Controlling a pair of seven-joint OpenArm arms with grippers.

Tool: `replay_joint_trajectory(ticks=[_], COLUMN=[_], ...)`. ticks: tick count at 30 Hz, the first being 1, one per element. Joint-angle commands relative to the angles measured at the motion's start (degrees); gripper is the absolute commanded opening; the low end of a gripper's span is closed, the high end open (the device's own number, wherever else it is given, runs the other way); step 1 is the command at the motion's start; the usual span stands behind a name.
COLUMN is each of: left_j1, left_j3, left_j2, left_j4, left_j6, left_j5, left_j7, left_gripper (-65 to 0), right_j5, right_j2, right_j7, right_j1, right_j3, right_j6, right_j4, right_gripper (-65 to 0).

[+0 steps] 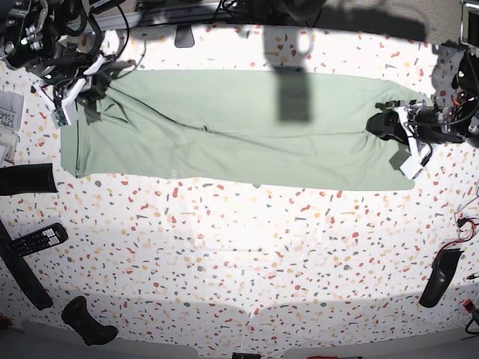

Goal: Fold the T-shirt properly
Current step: 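Grasp the folded edge ends with both grippers and tuck them inward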

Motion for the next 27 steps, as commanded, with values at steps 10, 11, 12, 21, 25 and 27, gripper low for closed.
replay_joint_trajectory(ticks=[10, 11, 12, 21, 25, 27], left_j1=[-0.79, -0.79, -0.76, -0.42, -0.46, -0.46], left_j3=[-0.33, -0.33, -0.33, -0.33, -0.33, -0.33], left_j2=[-4.26, -4.85, -5.33, -6.69, -6.71, -6.73], left_j4=[0.92, 0.92, 0.92, 0.92, 0.92, 0.96], left_j6=[-0.36, -0.36, -0.36, -0.36, -0.36, -0.36], left_j5=[2.78, 2.75, 2.73, 2.71, 2.71, 2.71], left_j7=[-0.55, -0.52, -0.52, -0.13, 0.50, 1.70], left_gripper=[-56.4, -56.4, -56.4, -56.4, -56.4, -56.4], right_j5=[-1.31, -2.21, -3.10, -8.52, -8.72, -8.74], right_j2=[0.81, 0.83, 0.83, 0.81, 0.81, 0.83], right_j7=[2.75, 2.89, 2.93, 3.91, 3.93, 3.93], right_j1=[0.13, 0.13, 0.13, 0.13, 0.13, 0.13], right_j3=[0.42, 0.42, 0.42, 0.42, 0.42, 0.42], right_j6=[0.30, -0.52, -1.64, -9.35, -9.33, -9.33], right_j4=[0.81, 0.81, 0.81, 0.81, 0.81, 0.81], right_gripper=[-65.0, -65.0, -65.0, -65.0, -65.0, -65.0])
